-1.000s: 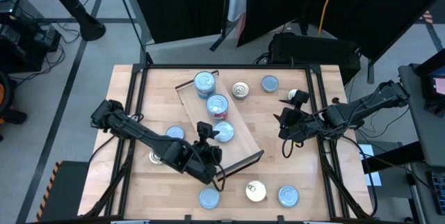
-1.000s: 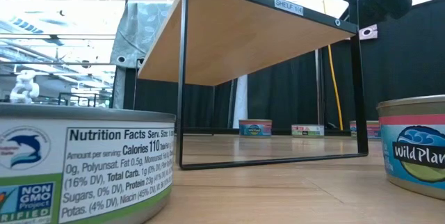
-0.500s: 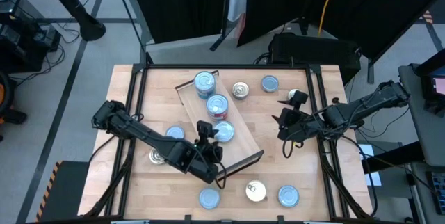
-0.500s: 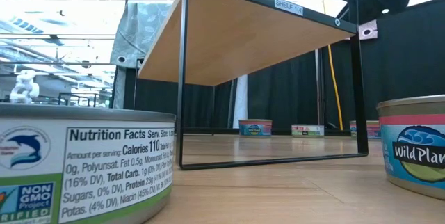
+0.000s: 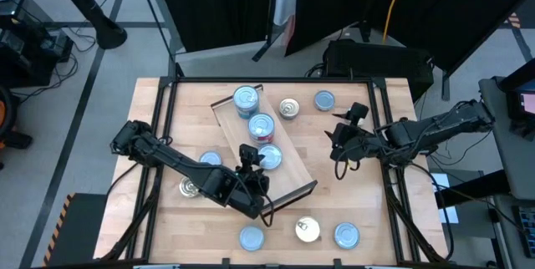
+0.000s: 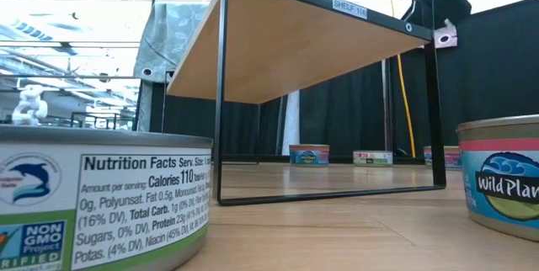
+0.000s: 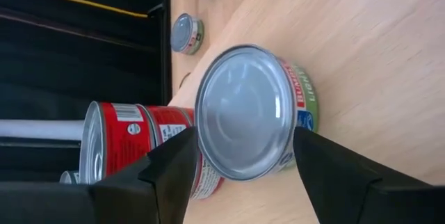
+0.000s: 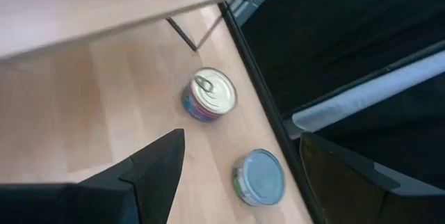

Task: Stack canned seafood by type on shelf
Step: Put the green tuna can on the shelf, then stack the green tuna can on top of the green tuna can on the shelf

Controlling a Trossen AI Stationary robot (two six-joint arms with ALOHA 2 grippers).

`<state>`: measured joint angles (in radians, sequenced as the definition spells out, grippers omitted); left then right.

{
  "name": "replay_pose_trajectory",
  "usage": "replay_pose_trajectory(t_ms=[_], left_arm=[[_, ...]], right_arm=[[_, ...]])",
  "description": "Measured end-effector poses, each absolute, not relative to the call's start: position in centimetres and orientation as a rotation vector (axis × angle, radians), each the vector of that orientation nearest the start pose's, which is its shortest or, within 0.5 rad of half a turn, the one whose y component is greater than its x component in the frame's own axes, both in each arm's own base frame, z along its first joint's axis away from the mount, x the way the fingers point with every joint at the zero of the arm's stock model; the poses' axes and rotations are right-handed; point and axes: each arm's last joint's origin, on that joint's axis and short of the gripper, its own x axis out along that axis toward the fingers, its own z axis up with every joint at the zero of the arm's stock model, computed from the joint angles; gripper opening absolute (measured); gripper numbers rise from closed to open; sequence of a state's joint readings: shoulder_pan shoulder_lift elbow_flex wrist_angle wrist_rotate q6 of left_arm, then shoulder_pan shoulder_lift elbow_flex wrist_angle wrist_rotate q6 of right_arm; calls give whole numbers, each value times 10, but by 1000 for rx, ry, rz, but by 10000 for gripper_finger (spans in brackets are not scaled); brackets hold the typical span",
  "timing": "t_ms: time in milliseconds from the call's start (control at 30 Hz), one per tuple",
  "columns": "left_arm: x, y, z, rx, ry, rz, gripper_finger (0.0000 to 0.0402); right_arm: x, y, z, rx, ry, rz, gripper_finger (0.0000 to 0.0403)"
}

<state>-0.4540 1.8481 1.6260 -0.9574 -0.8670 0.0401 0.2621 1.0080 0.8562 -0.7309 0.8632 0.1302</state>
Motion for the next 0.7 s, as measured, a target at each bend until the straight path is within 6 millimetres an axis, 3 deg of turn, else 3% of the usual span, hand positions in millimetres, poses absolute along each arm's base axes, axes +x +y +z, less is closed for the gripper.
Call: replay_pose_trajectory(t_ms=[100, 200, 333, 400, 533, 700], left_arm=[[347, -152, 287, 763, 932, 335, 237], [340, -170, 305, 723, 854, 345, 237], [320, -194, 342, 611, 682, 426, 237], [309, -200, 352, 537, 632, 450, 237], [290, -201, 344, 443, 669, 511, 237], [266, -186, 315, 442, 711, 705, 237]], right_arm=[[186, 15, 282, -347, 744, -644, 269], [187, -2, 281, -287, 780, -679, 240], [186, -32, 280, -178, 811, -755, 172], [184, -48, 280, -144, 823, -796, 127], [179, -84, 284, -47, 795, -843, 26], [175, -123, 277, 131, 760, -791, 9]])
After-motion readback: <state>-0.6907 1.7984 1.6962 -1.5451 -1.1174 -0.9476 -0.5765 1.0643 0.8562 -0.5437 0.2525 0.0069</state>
